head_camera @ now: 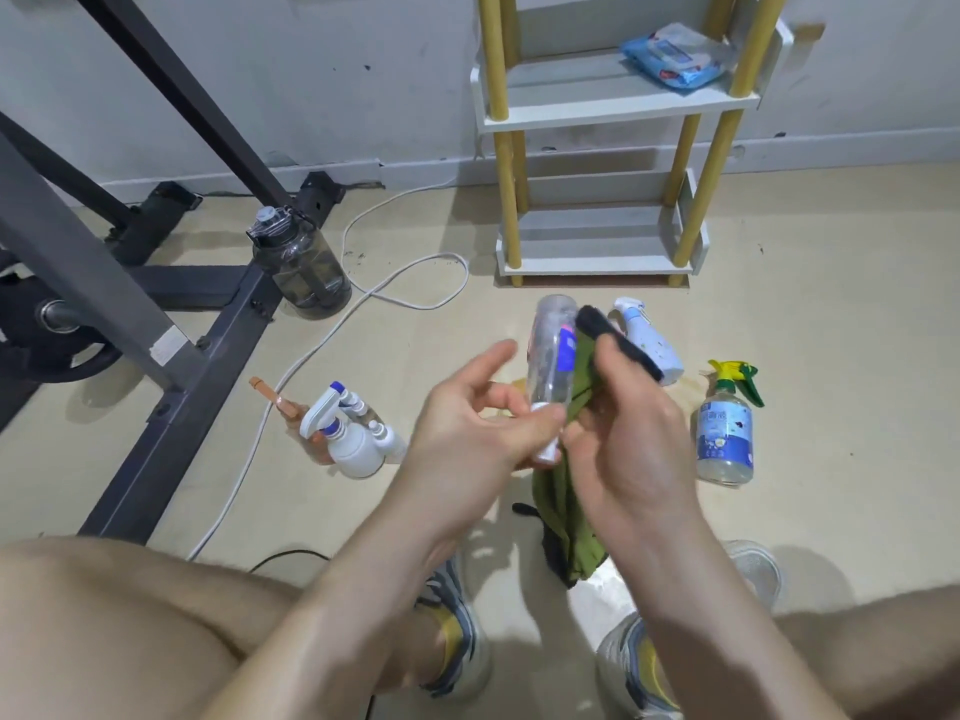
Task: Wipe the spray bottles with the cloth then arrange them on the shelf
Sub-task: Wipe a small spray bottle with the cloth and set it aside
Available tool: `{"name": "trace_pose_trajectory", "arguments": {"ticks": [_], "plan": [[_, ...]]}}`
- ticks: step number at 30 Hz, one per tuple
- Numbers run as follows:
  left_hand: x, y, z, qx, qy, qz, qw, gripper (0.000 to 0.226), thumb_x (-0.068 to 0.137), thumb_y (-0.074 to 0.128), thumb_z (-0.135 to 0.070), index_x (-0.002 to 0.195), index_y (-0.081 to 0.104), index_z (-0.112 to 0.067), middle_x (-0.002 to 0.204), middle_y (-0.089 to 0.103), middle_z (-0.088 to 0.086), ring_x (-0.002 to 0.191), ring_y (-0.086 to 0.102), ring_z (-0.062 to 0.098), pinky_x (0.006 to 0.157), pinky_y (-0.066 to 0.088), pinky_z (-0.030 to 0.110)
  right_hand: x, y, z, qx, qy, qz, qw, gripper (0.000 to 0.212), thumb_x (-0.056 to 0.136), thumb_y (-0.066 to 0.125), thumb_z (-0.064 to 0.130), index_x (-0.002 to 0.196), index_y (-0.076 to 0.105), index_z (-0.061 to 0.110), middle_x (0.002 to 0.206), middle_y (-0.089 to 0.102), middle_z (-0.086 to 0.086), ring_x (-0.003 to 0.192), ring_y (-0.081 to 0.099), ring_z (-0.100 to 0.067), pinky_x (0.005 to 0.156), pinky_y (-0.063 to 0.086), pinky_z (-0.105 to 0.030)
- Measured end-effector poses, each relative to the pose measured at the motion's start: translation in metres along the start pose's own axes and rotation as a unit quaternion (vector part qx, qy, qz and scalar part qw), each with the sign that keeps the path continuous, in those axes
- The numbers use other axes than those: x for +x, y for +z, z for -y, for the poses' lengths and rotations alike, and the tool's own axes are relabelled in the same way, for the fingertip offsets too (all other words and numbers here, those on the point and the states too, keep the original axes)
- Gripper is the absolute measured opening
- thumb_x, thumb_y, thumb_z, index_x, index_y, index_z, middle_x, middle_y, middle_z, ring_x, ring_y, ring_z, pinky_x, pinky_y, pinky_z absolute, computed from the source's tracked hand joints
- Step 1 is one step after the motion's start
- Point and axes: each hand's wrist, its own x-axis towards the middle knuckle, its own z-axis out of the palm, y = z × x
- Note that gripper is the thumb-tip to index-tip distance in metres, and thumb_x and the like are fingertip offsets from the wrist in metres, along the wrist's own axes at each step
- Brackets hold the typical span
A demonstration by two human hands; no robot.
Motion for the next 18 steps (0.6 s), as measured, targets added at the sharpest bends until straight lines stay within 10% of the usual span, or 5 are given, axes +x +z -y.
{"name": "trace_pose_trajectory", "arguments": {"ticks": [3,7,12,18], "plan": [[0.002,0.000,-0.001,0.112,0.038,0.045,0.992,0.039,0.083,0.065,-0.023,0.114,0.064,-0.047,0.084,0.063,0.001,0.079,0.067,0.024,0.090,0.055,0.055,-0.018,0.001,-0.017,-0.194,-0.067,0.046,0.978,0.021,0.097,0.059,0.022,0.105,0.076,0.012,0.107,0.074,-0.013,0.099,0.068,-0.021,0.088,0.052,-0.034],[0.008,-0.010,0.004,0.196,0.045,0.015,0.980,0.040,0.082,0.051,-0.028,0.109,0.060,-0.055,0.098,0.073,-0.007,0.098,0.069,0.017,0.094,0.053,0.047,-0.031,-0.008,-0.036,-0.327,-0.091,0.128,0.932,0.035,0.095,0.057,0.043,0.128,0.064,0.034,0.145,0.053,0.004,0.140,0.036,0.001,0.110,0.036,-0.019],[-0.015,0.011,0.022,0.294,0.108,0.092,0.945,0.043,0.088,0.041,-0.027,0.128,0.037,-0.043,0.087,0.061,-0.012,0.085,0.064,0.023,0.081,0.053,0.045,0.007,-0.007,-0.008,-0.294,-0.136,0.019,0.946,0.028,0.101,0.053,0.033,0.104,0.071,0.012,0.079,0.068,0.017,0.072,0.060,0.000,0.069,0.048,-0.017],[0.001,-0.009,0.014,0.300,0.094,-0.043,0.948,0.051,0.089,0.059,-0.015,0.130,0.046,-0.040,0.082,0.061,-0.004,0.084,0.062,0.018,0.080,0.052,0.033,-0.027,-0.011,-0.031,-0.376,-0.078,0.157,0.910,0.025,0.093,0.056,0.044,0.115,0.067,0.051,0.128,0.061,0.026,0.137,0.043,-0.004,0.112,0.040,-0.032]]}}
